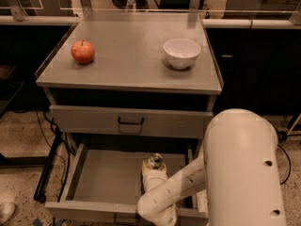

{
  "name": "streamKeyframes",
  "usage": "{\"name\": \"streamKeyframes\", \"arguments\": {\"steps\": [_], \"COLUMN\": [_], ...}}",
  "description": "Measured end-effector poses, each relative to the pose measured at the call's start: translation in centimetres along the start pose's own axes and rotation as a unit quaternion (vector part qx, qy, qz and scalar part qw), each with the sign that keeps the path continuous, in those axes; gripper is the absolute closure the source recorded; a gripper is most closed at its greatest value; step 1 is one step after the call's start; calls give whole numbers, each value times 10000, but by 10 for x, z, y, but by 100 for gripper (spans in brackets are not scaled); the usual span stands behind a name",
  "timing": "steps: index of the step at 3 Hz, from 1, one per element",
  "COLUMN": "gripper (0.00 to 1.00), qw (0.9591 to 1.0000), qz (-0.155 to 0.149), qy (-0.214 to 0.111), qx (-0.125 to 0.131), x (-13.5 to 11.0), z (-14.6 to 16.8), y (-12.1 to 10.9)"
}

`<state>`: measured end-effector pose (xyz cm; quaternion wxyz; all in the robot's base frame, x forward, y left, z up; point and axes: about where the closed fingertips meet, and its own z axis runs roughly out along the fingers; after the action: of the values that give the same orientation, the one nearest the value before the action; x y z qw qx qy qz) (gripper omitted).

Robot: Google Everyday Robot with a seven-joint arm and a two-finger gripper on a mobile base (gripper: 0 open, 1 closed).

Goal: Place 7up can into middle drawer

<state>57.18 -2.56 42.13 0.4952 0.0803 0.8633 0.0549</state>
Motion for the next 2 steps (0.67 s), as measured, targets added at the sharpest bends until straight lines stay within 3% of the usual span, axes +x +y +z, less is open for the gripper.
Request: {"name": "streamKeyframes", "arguments": {"steps": [2], "gripper": [100], "qw": [9997], "qz": [-150], "qy": [5], "qx": [181], "x": [8], "z": [3], "y": [2]}}
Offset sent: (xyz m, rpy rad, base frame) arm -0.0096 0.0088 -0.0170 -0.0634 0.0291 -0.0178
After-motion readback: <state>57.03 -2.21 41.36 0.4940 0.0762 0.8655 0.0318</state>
